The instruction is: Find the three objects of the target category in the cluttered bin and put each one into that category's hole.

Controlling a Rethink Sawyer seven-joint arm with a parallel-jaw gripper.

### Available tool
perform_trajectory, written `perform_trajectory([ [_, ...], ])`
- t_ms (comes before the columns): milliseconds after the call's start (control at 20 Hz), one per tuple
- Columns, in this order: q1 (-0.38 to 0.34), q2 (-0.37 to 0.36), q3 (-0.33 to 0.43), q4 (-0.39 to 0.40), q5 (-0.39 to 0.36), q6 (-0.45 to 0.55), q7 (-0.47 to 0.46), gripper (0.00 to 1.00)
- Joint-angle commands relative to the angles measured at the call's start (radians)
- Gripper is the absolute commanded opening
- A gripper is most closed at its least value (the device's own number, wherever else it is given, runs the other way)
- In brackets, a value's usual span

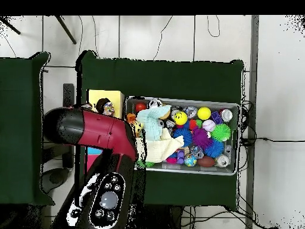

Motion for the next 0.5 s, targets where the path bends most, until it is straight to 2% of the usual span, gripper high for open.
perform_trajectory([
  [50, 0.001, 0.034, 0.07, -0.019, 0.013, 0.113, 0.192, 1.0],
  [500, 0.015, 0.035, 0.035, -0.066, 0.005, 0.141, 0.222, 1.0],
])
